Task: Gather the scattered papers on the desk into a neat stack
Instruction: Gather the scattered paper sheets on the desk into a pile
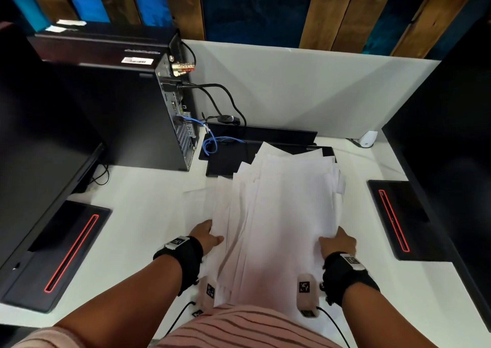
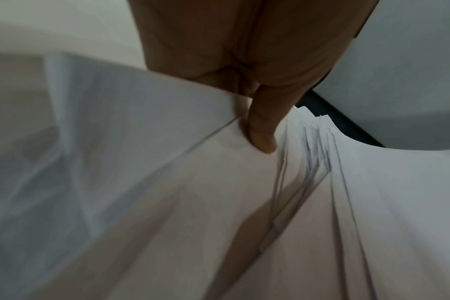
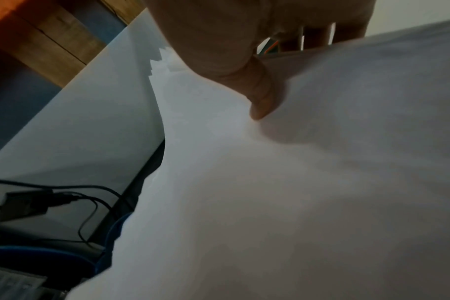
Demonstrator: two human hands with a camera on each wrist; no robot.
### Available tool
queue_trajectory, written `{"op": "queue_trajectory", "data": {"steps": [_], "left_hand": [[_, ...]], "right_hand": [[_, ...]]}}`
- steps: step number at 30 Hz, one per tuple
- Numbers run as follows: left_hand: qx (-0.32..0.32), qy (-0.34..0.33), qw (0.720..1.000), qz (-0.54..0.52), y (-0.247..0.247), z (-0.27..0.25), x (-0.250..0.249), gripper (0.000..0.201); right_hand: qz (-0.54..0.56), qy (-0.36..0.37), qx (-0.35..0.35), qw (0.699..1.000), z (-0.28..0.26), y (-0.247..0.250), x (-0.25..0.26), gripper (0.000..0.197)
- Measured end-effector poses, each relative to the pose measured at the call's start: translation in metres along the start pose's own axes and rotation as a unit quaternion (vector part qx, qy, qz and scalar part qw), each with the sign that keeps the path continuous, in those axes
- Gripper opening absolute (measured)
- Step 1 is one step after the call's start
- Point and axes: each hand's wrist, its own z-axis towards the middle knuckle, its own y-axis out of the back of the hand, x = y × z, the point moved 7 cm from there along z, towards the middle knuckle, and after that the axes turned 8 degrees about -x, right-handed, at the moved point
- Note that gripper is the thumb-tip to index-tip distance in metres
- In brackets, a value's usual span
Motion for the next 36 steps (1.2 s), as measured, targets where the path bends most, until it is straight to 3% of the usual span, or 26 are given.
{"op": "queue_trajectory", "data": {"steps": [5, 10, 16, 20, 23, 28, 30, 32, 33, 36], "left_hand": [[-0.02, 0.006, 1.0, 0.008, -0.001, 0.0, -0.003, 0.061], [-0.055, -0.003, 0.998, -0.01, 0.004, 0.004, -0.004, 0.043], [-0.106, -0.009, 0.994, -0.035, 0.019, 0.007, -0.004, 0.031], [-0.128, 0.002, 0.991, -0.042, 0.026, 0.006, 0.001, 0.03], [-0.136, 0.013, 0.99, -0.04, 0.034, 0.005, 0.007, 0.031], [-0.121, 0.004, 0.992, -0.021, 0.041, 0.003, 0.011, 0.034], [-0.1, -0.004, 0.995, -0.003, 0.038, 0.001, 0.01, 0.035], [-0.076, -0.009, 0.997, 0.016, 0.035, -0.001, 0.008, 0.038], [-0.066, -0.013, 0.997, 0.028, 0.034, -0.002, 0.007, 0.039], [-0.035, -0.017, 0.998, 0.058, 0.032, -0.004, 0.007, 0.044]], "right_hand": [[0.168, 0.042, 0.067, 0.983, -0.007, -0.004, 0.004, 0.038], [0.224, 0.03, 0.032, 0.974, -0.009, 0.003, -0.003, 0.04], [0.308, -0.042, -0.008, 0.951, -0.005, 0.017, -0.021, 0.086], [0.246, -0.098, -0.003, 0.964, 0.002, 0.012, -0.036, 0.049], [0.224, -0.117, -0.002, 0.967, 0.003, 0.013, -0.044, 0.039], [0.23, -0.145, 0.026, 0.962, 0.006, 0.005, -0.042, 0.051], [0.141, -0.12, 0.029, 0.982, 0.01, 0.003, -0.041, 0.063], [0.309, -0.203, 0.038, 0.928, 0.012, -0.011, -0.04, 0.066], [0.299, -0.161, 0.052, 0.939, 0.012, -0.016, -0.035, 0.063], [0.304, -0.121, 0.108, 0.939, 0.016, -0.037, -0.036, 0.067]]}}
